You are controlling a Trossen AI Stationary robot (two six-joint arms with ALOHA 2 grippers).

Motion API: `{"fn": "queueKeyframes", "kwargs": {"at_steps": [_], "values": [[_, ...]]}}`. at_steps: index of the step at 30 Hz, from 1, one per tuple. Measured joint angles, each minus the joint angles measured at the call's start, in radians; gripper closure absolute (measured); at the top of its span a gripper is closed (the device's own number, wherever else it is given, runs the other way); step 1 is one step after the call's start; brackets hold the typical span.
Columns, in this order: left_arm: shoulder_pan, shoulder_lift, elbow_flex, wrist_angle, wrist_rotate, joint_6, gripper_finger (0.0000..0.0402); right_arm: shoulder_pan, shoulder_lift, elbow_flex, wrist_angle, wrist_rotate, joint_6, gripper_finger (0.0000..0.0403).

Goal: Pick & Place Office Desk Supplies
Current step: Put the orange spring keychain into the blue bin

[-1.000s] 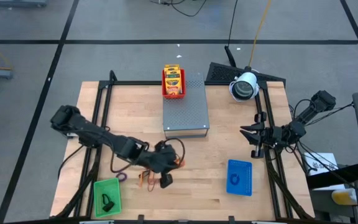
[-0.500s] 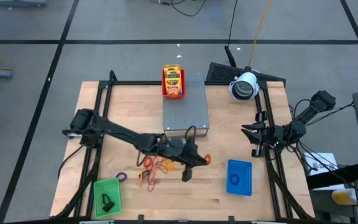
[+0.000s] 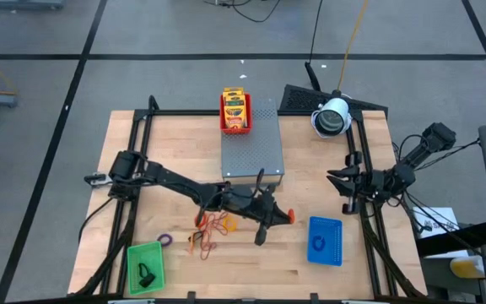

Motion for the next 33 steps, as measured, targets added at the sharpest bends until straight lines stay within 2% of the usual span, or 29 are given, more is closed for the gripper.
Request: {"fn": "queueKeyframes", "kwargs": {"at_steps": [3, 9, 17, 22, 27, 33], "values": [[0.0, 0.0, 0.0, 0.021, 0.0, 0.024, 0.0396, 0.0, 0.03, 0.018, -0.027, -0.033, -0.01, 0.0345], [0.0, -0.001, 0.0, 0.017, -0.043, 0.049, 0.0391, -0.004, 0.124, 0.079, -0.049, -0.03, 0.117, 0.0324], [0.002, -0.001, 0.0, 0.012, -0.187, 0.102, 0.0386, -0.004, 0.244, 0.087, -0.055, -0.027, 0.314, 0.027], [0.002, -0.001, 0.0, 0.01, -0.309, 0.112, 0.0396, -0.004, 0.283, 0.087, -0.055, -0.024, 0.376, 0.0241], [0.002, -0.001, 0.0, 0.009, -0.421, 0.117, 0.0386, -0.008, 0.328, 0.087, -0.058, 0.076, 0.396, 0.0232], [0.012, -0.001, 0.0, 0.009, -0.46, 0.117, 0.0394, -0.062, 0.381, 0.087, -0.056, 0.08, 0.439, 0.0237]]}}
